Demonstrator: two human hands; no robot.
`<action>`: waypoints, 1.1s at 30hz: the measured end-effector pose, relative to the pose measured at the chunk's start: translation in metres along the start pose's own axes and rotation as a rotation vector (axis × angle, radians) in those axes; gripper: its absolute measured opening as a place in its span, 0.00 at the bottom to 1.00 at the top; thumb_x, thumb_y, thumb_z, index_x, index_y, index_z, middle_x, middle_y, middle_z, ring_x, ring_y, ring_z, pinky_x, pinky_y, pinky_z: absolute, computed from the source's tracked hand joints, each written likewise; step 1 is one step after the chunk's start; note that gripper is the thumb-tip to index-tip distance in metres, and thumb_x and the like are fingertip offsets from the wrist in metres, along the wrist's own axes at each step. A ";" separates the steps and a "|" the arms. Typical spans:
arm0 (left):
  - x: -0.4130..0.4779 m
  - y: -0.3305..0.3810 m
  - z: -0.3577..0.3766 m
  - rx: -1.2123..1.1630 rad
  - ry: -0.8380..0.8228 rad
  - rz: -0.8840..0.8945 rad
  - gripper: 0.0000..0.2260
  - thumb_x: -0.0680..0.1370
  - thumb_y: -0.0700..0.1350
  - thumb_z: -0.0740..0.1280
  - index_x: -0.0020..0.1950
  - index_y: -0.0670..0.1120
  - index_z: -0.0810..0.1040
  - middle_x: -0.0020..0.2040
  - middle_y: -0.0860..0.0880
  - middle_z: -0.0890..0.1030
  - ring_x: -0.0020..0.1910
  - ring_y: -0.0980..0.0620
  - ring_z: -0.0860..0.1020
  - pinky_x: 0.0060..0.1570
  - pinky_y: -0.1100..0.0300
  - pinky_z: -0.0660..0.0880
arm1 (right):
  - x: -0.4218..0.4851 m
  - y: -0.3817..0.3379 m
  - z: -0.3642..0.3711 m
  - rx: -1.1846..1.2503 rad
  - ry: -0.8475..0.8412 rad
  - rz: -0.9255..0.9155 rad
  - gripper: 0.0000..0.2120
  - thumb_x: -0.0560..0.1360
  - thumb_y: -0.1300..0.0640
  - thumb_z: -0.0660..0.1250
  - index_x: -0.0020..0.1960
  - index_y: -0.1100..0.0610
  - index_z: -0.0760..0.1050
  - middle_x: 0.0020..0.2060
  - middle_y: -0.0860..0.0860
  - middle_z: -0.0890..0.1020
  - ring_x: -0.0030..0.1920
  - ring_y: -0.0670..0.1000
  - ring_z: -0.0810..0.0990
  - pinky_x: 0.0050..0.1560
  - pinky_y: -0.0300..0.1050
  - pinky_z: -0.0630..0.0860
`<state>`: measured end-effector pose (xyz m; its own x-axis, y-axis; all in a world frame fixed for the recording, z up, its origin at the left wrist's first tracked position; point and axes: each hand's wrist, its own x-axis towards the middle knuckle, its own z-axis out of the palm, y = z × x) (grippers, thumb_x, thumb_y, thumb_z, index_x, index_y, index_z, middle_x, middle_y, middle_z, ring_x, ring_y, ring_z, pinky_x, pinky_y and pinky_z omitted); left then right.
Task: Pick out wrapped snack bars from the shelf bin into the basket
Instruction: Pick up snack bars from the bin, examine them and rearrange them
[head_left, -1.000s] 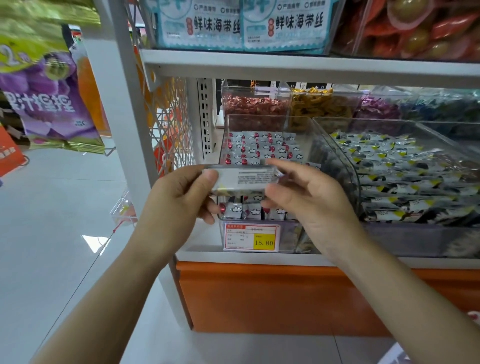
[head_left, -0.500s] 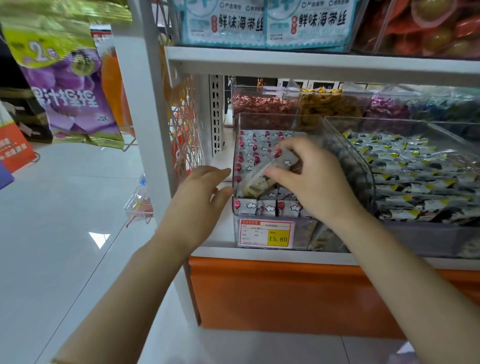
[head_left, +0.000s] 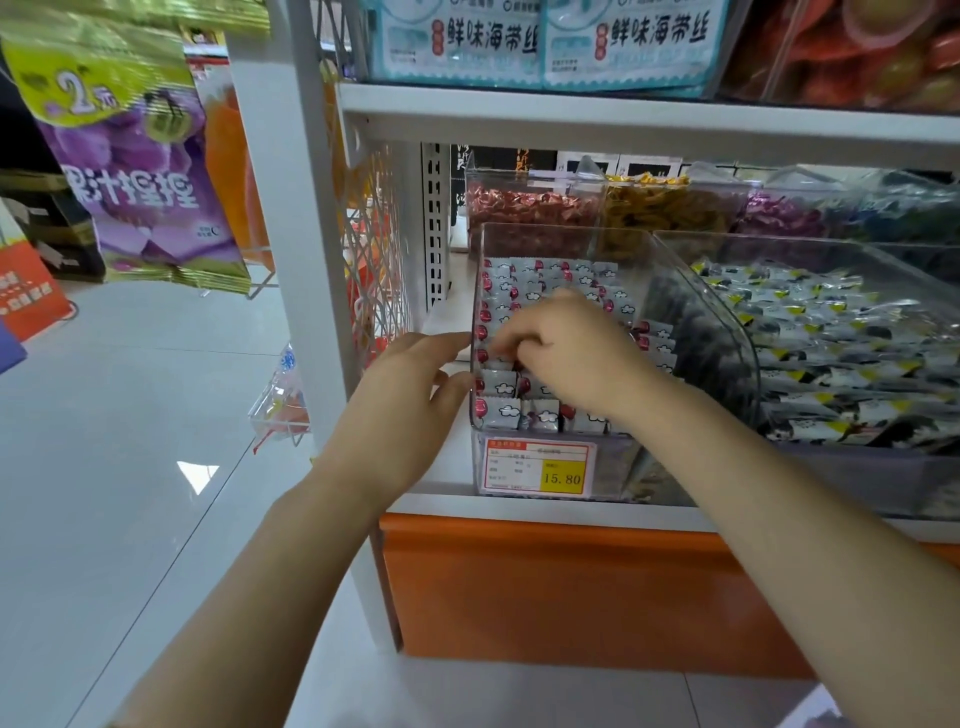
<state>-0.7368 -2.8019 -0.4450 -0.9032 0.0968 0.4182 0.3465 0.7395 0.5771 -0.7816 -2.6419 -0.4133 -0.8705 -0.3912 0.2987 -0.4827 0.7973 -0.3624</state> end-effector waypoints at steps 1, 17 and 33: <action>0.000 0.000 0.000 -0.005 0.001 -0.005 0.18 0.80 0.45 0.61 0.70 0.50 0.70 0.61 0.49 0.75 0.47 0.59 0.71 0.45 0.72 0.62 | 0.005 0.002 -0.003 0.071 0.063 0.019 0.14 0.76 0.63 0.61 0.52 0.51 0.82 0.48 0.47 0.80 0.57 0.53 0.74 0.62 0.51 0.70; -0.002 0.009 -0.005 -0.040 0.161 0.001 0.17 0.79 0.47 0.62 0.67 0.48 0.72 0.58 0.51 0.72 0.43 0.62 0.72 0.42 0.80 0.64 | -0.007 -0.007 -0.024 0.361 0.622 -0.001 0.03 0.76 0.60 0.66 0.43 0.56 0.75 0.37 0.47 0.78 0.37 0.43 0.76 0.41 0.32 0.72; -0.012 0.053 0.011 -0.617 0.031 -0.249 0.16 0.82 0.52 0.52 0.43 0.45 0.73 0.28 0.51 0.77 0.24 0.57 0.69 0.24 0.66 0.66 | -0.090 0.010 -0.021 1.486 0.457 0.453 0.08 0.68 0.59 0.68 0.44 0.64 0.77 0.34 0.54 0.83 0.34 0.49 0.82 0.34 0.38 0.79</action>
<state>-0.7108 -2.7568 -0.4269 -0.9706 -0.0535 0.2346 0.2178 0.2191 0.9511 -0.7058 -2.5893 -0.4252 -0.9910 0.1188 0.0611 -0.1067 -0.4285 -0.8972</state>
